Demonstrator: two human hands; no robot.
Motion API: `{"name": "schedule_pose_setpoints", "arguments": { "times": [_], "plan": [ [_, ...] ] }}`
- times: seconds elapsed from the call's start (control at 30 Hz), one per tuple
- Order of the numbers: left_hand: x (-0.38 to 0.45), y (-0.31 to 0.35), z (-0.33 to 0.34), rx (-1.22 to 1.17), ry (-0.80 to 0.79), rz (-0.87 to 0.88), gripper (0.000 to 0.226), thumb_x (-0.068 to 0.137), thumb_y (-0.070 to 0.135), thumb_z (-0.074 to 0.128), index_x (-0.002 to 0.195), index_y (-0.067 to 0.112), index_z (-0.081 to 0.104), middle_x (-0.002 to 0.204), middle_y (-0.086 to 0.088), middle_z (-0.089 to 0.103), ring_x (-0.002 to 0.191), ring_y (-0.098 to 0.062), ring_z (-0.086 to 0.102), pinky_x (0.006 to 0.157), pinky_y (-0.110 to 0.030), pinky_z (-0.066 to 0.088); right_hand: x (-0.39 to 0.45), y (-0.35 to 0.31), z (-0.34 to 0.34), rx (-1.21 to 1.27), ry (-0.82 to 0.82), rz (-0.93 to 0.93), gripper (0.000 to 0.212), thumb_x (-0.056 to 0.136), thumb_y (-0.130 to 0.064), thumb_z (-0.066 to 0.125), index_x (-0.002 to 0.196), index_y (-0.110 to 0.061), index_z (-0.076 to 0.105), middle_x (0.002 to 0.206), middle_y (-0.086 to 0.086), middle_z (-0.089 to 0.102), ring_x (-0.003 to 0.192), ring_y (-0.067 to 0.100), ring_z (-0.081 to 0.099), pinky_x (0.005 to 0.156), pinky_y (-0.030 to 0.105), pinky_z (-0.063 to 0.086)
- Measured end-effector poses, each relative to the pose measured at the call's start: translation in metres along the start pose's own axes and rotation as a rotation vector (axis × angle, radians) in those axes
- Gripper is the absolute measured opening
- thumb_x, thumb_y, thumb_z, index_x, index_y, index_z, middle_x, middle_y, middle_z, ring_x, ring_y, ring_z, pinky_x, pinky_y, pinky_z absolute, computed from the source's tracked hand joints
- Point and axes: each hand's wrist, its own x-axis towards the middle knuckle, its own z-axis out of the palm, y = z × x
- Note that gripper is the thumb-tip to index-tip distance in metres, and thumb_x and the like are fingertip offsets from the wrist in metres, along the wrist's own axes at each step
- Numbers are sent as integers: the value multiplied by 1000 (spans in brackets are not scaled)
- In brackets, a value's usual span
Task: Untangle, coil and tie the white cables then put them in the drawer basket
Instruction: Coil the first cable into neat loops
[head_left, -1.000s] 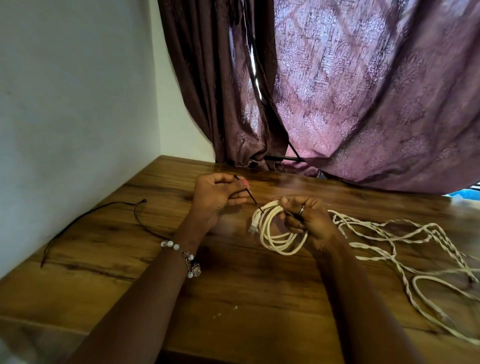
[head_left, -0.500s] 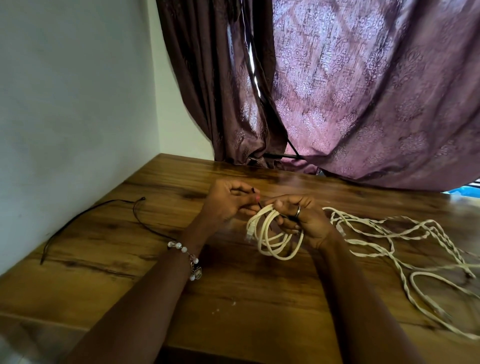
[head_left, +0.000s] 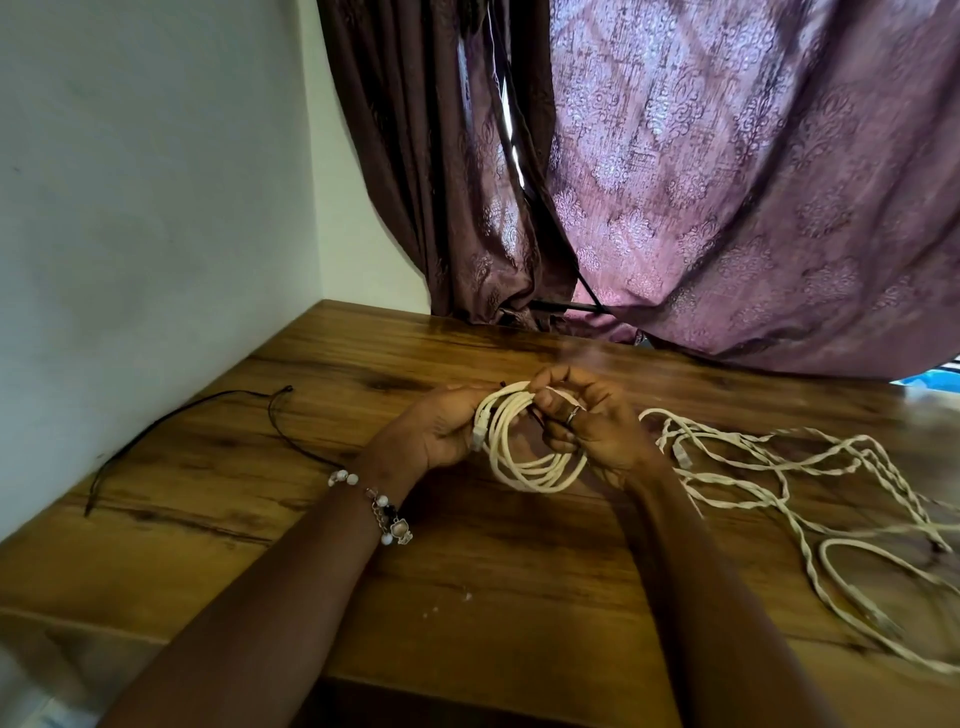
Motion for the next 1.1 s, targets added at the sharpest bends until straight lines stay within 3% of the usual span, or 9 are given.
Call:
{"name": "schedule_pose_setpoints", "arguments": {
  "times": [0.07, 0.17, 0.27, 0.4, 0.5, 0.67, 0.8, 0.93, 1.1],
  "plan": [
    [0, 0, -1, -33, -17, -57, 14, 78, 8, 63, 74, 0, 73, 69, -11, 69, 59, -15, 66, 64, -28, 56, -1, 0, 0, -29, -7, -12, 35, 75, -27, 79, 98, -4, 68, 60, 6, 49, 42, 7, 32, 44, 18, 29],
    [-1, 1, -1, -43, -30, -103, 17, 70, 11, 65, 77, -3, 71, 69, -11, 69, 61, -16, 65, 68, -30, 56, -5, -5, 2, -86, -7, -32, 15, 86, 4, 60, 101, 6, 63, 62, -3, 60, 45, 3, 45, 45, 17, 36],
    [-4, 3, 1, -29, -58, -128, 13, 72, 5, 62, 73, -2, 73, 66, -11, 68, 58, -14, 65, 63, -26, 56, -8, -8, 5, -125, -11, -40, 25, 83, 19, 53, 102, 6, 61, 64, -6, 65, 47, 1, 52, 45, 15, 40],
    [-7, 1, 4, -26, -83, -142, 36, 91, 0, 47, 65, -3, 72, 64, -13, 68, 54, -17, 67, 56, -27, 58, -9, -8, 6, -140, 32, -50, 24, 70, 9, 68, 93, 3, 69, 77, 0, 68, 50, 7, 53, 43, 17, 39],
    [-6, 1, 4, -48, -62, -141, 27, 87, 0, 51, 73, -5, 73, 75, -17, 69, 63, -21, 69, 65, -33, 59, -9, -8, 7, -177, 57, -43, 30, 69, 14, 68, 96, 0, 69, 81, -1, 68, 57, 5, 58, 45, 17, 45],
    [-5, 1, 5, -73, -58, -129, 16, 82, 2, 57, 82, -7, 70, 77, -17, 69, 63, -21, 69, 66, -37, 59, -5, -2, 12, -148, 87, -150, 25, 64, -3, 77, 89, -7, 75, 103, 14, 57, 54, 9, 51, 42, 20, 36],
    [-2, 2, 4, -76, -82, -91, 17, 83, 5, 58, 80, -3, 73, 75, -16, 70, 62, -21, 70, 61, -37, 60, -2, 2, 13, -114, 130, -179, 26, 68, -7, 76, 91, 3, 71, 104, 11, 55, 49, 10, 47, 41, 19, 34],
    [-1, 3, 1, -35, 3, -9, 28, 67, 6, 71, 93, -4, 68, 80, -17, 70, 63, -21, 69, 63, -35, 59, -3, 3, 15, -119, 160, -166, 11, 74, -7, 73, 84, -5, 74, 101, 10, 59, 44, 15, 40, 41, 18, 32],
    [-3, 4, 0, 35, 57, 197, 8, 86, 2, 62, 85, 0, 69, 74, -11, 73, 64, -17, 70, 57, -27, 58, -6, 0, 20, -208, 222, -61, 9, 78, 0, 67, 81, -6, 73, 97, 4, 60, 49, 6, 49, 38, 17, 30]
  ]
}}
